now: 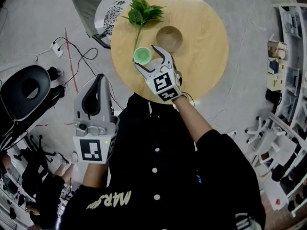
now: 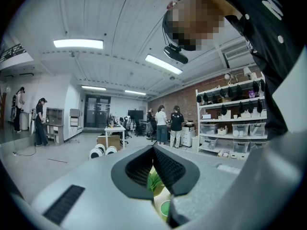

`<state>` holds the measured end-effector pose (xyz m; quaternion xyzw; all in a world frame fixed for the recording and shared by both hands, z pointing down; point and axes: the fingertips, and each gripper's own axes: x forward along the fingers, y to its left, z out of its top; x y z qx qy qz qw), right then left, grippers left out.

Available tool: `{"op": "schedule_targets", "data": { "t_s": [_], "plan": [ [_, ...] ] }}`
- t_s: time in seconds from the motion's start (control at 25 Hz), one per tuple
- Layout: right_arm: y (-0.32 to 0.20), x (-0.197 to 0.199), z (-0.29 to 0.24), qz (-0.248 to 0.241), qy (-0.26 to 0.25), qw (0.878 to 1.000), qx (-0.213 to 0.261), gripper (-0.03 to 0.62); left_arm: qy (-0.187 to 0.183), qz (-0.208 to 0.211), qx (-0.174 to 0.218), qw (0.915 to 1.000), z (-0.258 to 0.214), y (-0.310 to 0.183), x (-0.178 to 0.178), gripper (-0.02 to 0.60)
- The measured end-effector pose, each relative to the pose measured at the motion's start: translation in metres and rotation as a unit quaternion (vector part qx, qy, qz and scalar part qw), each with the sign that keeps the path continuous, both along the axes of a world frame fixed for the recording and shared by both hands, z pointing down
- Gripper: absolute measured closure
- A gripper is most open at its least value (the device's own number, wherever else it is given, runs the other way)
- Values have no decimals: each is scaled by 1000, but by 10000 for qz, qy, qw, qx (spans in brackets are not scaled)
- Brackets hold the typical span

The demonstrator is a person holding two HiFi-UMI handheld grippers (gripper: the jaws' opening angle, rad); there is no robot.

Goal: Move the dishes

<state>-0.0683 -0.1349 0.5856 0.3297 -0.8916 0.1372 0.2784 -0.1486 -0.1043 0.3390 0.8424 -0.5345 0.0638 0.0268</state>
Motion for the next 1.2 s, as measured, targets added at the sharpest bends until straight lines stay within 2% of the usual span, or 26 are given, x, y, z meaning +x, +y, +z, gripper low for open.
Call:
{"op": "schedule_targets", "data": {
  "t_s": [0.24, 0.52, 0.76, 1.0, 1.2],
  "plan": [
    [-5, 52, -43, 646, -420, 9970, -109, 341, 47, 0, 167, 9998, -16, 3, 4, 578],
    [-24, 134, -16, 1598, -152, 9858, -497, 418, 63, 113, 263, 9996, -23, 2, 12, 578],
    [-35, 175, 25, 2336, -419, 9589, -1556, 431, 40, 229, 297, 9993, -29, 2, 23, 578],
    [-54, 183, 44, 2736, -739, 9359, -2094, 479, 29, 293, 261, 9992, -26, 0, 29, 578],
    [-61, 184, 60, 2953, -867, 9160, -2573, 488, 23, 317, 186, 9993, -20, -2, 32, 578]
  ]
}}
